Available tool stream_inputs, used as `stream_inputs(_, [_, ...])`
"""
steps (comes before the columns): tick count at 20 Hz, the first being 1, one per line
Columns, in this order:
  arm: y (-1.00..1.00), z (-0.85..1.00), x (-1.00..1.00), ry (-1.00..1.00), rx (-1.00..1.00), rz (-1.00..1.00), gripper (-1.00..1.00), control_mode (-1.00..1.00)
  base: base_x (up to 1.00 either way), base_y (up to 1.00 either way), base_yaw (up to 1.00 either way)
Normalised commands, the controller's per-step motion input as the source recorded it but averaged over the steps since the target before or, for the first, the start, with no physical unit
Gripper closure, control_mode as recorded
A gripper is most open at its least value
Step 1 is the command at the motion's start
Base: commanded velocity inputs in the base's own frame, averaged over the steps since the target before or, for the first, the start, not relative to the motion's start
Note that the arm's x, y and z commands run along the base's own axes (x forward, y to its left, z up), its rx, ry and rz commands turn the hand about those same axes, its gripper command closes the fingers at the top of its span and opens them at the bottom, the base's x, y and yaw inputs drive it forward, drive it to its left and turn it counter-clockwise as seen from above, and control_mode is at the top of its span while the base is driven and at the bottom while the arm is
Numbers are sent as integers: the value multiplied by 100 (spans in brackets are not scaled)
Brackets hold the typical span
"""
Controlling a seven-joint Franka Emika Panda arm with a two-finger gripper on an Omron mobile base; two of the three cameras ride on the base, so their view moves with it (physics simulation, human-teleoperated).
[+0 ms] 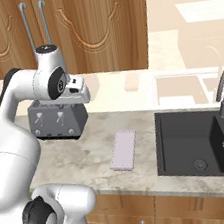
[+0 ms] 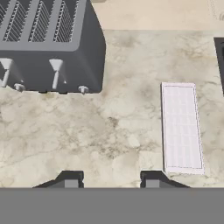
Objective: The ice cube tray has been filled with water. Take the tray and place it in the freezer to make ice. Close the freezer door after placing the tray.
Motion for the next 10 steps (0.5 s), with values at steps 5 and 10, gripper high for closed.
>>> stream_inputs(5, [-21,-2,-15,-1,0,0,-100,-100,0,0,0])
stream_inputs(10, [-37,-8,-26,0,0,0,-100,-100,0,0,0])
